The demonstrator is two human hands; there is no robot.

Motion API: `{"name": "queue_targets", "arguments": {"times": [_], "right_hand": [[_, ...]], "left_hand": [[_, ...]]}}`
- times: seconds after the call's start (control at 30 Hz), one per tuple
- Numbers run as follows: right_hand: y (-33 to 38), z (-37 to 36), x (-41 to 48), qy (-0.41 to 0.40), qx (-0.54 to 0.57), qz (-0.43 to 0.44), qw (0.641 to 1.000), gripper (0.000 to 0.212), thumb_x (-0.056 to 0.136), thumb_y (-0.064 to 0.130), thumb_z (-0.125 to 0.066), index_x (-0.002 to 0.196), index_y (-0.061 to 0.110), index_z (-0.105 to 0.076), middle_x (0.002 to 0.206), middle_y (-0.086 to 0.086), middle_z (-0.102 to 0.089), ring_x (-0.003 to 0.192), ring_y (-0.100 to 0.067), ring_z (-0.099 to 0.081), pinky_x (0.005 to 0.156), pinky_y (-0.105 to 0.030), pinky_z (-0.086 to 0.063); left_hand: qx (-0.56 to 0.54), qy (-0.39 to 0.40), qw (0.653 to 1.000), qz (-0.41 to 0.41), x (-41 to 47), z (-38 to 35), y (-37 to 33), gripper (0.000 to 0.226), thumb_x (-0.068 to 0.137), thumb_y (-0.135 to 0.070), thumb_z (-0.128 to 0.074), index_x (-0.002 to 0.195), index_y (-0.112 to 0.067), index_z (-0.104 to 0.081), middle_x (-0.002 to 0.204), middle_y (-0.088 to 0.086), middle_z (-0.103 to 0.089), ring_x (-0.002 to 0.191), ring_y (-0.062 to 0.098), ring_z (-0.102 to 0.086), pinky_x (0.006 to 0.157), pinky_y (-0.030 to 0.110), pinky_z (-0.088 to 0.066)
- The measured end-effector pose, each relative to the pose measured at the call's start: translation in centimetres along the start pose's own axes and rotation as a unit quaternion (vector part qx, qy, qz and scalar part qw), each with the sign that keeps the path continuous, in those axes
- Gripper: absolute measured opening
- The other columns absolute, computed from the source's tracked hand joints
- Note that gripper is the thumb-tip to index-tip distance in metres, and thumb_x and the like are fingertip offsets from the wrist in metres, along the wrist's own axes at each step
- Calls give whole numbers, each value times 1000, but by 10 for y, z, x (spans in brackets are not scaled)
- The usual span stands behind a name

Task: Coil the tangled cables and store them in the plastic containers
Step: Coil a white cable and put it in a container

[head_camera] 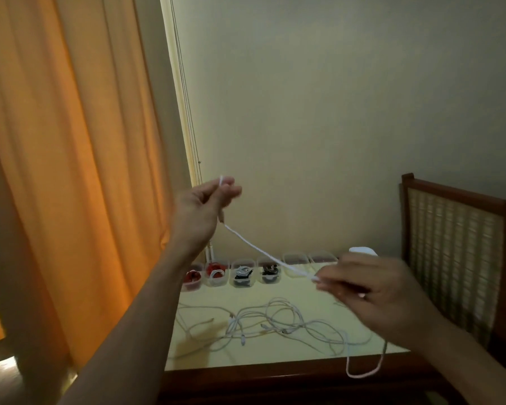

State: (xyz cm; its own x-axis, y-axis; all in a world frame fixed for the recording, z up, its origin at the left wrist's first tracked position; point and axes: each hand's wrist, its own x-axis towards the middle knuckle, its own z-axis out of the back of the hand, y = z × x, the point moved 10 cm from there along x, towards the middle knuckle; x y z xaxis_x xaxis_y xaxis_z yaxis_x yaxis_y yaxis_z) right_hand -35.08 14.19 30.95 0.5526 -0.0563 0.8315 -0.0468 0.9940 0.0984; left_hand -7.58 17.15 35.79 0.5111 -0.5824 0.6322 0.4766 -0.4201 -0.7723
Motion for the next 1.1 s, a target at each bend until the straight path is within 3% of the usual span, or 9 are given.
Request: {"name": "queue_targets", "arguments": {"times": [0.2, 0.3, 0.43, 0.53, 0.7, 0.83, 0.9, 1.0, 1.1], "right_hand": [[-4, 56, 16, -100, -52, -5, 994, 13, 90, 17, -73, 100, 10, -79, 70, 9, -57, 58, -8, -51, 58, -15, -38], [-7, 62, 32, -149, -35, -22, 988, 11, 90, 17, -76, 100, 12, -77, 72, 14, -58, 60, -7, -52, 61, -13, -39], [-35, 75, 61, -217, -11, -77, 973, 12, 88, 21, -77, 98, 14, -78, 78, 19, -63, 67, 1, -58, 67, -10, -42], [-66, 67, 70, -219, 0, -128, 967, 13, 87, 22, -79, 99, 18, -79, 84, 13, -71, 76, -1, -67, 73, -16, -52], [-125, 28, 32, -221, 97, -285, 928, 15, 84, 22, -81, 97, 29, -78, 87, 15, -76, 81, 2, -70, 82, -25, -58], [-131, -34, -10, -113, 121, -365, 916, 10, 89, 23, -76, 93, 32, -80, 77, 11, -76, 71, -3, -68, 76, -40, -60], [-113, -66, -24, -21, 114, -361, 925, 19, 93, 23, -70, 85, 38, -77, 71, 10, -73, 67, -5, -66, 70, -37, -59], [-77, -89, -40, 39, 82, -317, 944, 20, 94, 25, -69, 79, 37, -76, 68, 21, -68, 65, 0, -61, 59, -13, -43], [-50, -92, -54, 50, 77, -273, 958, 10, 94, 32, -70, 90, 31, -80, 75, 17, -70, 74, -8, -66, 65, -27, -50]], "left_hand": [[100, 82, 991, 27, -21, -17, 28, 25, 102, -24, -59, 120, -14, -73, 110, -9, -76, 104, -1, -70, 92, 19, -57], [207, 201, 958, 10, -39, -55, 39, 23, 105, -31, -56, 109, -24, -77, 98, -14, -78, 96, -2, -71, 87, 28, -56], [93, 369, 917, 117, -100, -107, 50, 40, 111, -25, -37, 110, -3, -70, 96, 9, -79, 96, 15, -74, 86, 24, -55], [-43, 415, 898, 140, -133, -123, 38, 44, 111, -22, -30, 101, -2, -68, 86, 24, -73, 88, 33, -71, 88, 41, -53], [-277, 350, 881, 156, -146, -113, 15, 36, 99, -17, -35, 91, -2, -66, 69, 19, -63, 69, 35, -67, 81, 43, -55], [-341, 291, 886, 117, -146, -100, -1, 34, 100, -20, -43, 106, 0, -71, 86, 24, -72, 88, 39, -71, 90, 43, -55], [-367, 270, 884, 103, -146, -96, -10, 32, 98, -20, -50, 111, -3, -74, 100, 22, -75, 102, 36, -72, 97, 41, -56], [-429, 173, 879, 114, -137, -84, -7, 29, 97, -13, -53, 114, -1, -74, 114, 22, -74, 116, 34, -69, 99, 36, -56], [-406, 81, 901, 128, -126, -67, 7, 35, 94, -9, -52, 126, 0, -64, 124, 20, -71, 123, 29, -66, 103, 33, -54]]}}
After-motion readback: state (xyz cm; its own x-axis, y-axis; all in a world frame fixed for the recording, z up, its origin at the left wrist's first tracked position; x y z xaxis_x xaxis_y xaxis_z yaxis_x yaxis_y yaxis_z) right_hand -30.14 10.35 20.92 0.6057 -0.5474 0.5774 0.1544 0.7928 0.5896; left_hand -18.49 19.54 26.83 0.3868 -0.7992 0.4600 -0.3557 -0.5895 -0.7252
